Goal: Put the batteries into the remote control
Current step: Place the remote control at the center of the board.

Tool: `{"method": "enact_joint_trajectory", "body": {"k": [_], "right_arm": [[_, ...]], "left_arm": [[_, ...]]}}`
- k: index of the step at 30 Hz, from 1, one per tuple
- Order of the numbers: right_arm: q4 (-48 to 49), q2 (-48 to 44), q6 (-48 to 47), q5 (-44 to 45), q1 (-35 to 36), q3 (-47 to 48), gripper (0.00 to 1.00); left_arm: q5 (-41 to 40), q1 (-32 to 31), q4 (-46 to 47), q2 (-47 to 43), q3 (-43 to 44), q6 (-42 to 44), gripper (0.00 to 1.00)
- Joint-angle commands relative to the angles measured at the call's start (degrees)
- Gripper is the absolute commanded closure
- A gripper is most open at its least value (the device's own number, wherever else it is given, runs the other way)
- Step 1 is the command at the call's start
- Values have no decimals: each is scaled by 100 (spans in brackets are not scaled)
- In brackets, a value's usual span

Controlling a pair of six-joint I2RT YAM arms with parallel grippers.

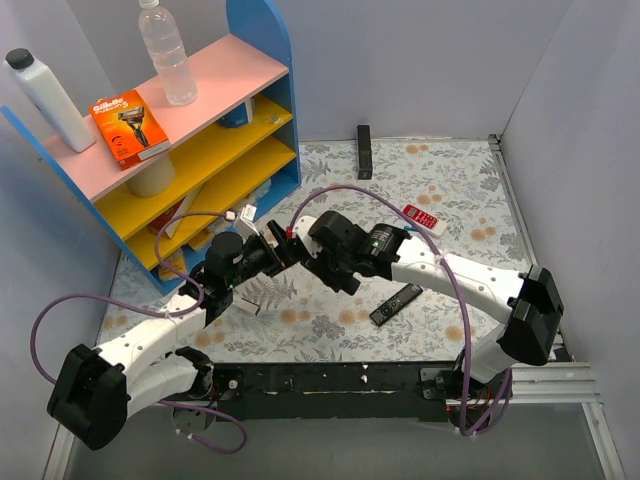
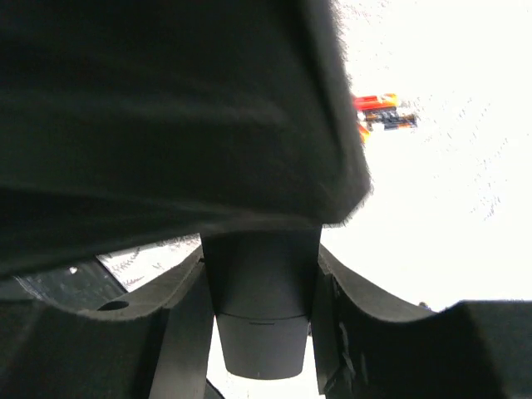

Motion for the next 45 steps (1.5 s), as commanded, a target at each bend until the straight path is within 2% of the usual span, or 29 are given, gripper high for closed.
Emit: {"method": "enact_joint_trajectory", "body": {"k": [1,3,4,6,12,13,16,21,22,27,35,37,41,45], "right_arm": [[-299,-178,398,646,-590,-256,70],[-413,-257,592,682,-986,-414,70],[-440,-336,637,743,-1432,-493,70],[-449,-450,672,770,-1882,-766,70],[-291,-618,936,542,-4228,-1363,69],[-90,-609,1014,367,-4858,-1451,69],[175,-390,1050,173,-5896,-1672,68],[474,390,1067,6,-6946,-1584,67],[518,488,1094,-30,-7147,-1497,66],[562,972,1147,66,-7430,-1303,64],[685,1140,1156,-74,-7509,-1470,38],[676,1043,1173,-135,-7509,-1496,32],[562,640,1234,-276,-7509,-1496,27],[667,-412,1261,-916,-7492,-1610,26]], "left_arm": [[-734,81,-1083,-510,597,888,5],[-990,90,-1582,-685,816,1179,2],[-1122,98,-1794,-747,870,1293,2],[-1447,98,-2137,-931,958,1654,2],[-1940,107,-2666,-1222,1134,2234,2],[-1949,107,-2701,-1275,1134,2261,2],[-1923,107,-2781,-1319,1117,2332,2],[-1782,107,-2842,-1310,1108,2525,2],[-1521,116,-2842,-1310,1108,2603,2],[-1054,107,-2878,-1021,1213,2806,2],[-403,-59,-2799,-160,1432,2833,2],[-429,-217,-2790,155,1572,2850,2],[-499,-665,-2790,709,1880,2850,2],[-727,-1131,-2790,1316,2232,2920,2]]}}
